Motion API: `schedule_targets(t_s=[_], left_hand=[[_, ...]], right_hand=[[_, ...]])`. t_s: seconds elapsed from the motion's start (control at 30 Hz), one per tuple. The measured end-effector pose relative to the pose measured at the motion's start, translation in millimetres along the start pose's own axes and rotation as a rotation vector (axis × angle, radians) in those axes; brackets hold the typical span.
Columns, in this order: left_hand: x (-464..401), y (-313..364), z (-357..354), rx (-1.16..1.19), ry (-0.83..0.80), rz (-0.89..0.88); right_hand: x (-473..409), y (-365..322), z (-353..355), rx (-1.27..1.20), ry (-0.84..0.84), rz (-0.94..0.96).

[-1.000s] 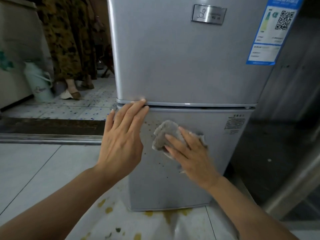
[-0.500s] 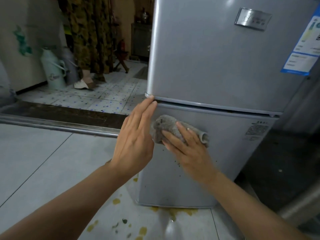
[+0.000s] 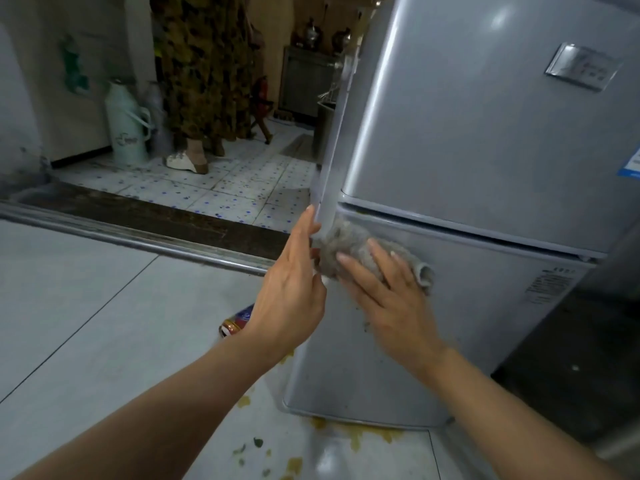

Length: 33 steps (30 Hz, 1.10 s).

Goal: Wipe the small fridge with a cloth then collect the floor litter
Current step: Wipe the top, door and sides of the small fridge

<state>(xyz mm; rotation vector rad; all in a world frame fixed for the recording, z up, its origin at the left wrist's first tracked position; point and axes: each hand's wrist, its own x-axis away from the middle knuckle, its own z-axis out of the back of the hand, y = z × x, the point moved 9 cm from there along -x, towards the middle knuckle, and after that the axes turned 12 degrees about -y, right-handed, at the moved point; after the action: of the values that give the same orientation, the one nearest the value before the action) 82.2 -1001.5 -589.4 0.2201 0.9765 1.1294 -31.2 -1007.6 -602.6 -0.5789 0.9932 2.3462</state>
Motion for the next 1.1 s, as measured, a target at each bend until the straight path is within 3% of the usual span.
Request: schedule_targets(t_s=[0.1,0.3,0.47,0.8,0.87,1.1], left_hand=[[3,-11,1,0.035,0.0,0.049],[5,-26,7,0.087,0.069,0.101],[16,-53,3,0.074,0.066,0.157],[35,-66,-18,0.036,-0.05,0.179],[33,-62,-21,0.031,-0.067,0.182],[18,-48,-34,0.052,-0.049,0.181]], right_hand=[[-6,-4,5,0.097,-0.038,0.078],[-79,25,50,0.137,0.156,-0.091],[-51,-7,21,0.12,0.144,-0.025],[36,-82,-70,0.093,-0.192,0.238],[33,-70,-57,0.063,-0.166,0.263],[-1,25,14,0.122,0.135,0.035]])
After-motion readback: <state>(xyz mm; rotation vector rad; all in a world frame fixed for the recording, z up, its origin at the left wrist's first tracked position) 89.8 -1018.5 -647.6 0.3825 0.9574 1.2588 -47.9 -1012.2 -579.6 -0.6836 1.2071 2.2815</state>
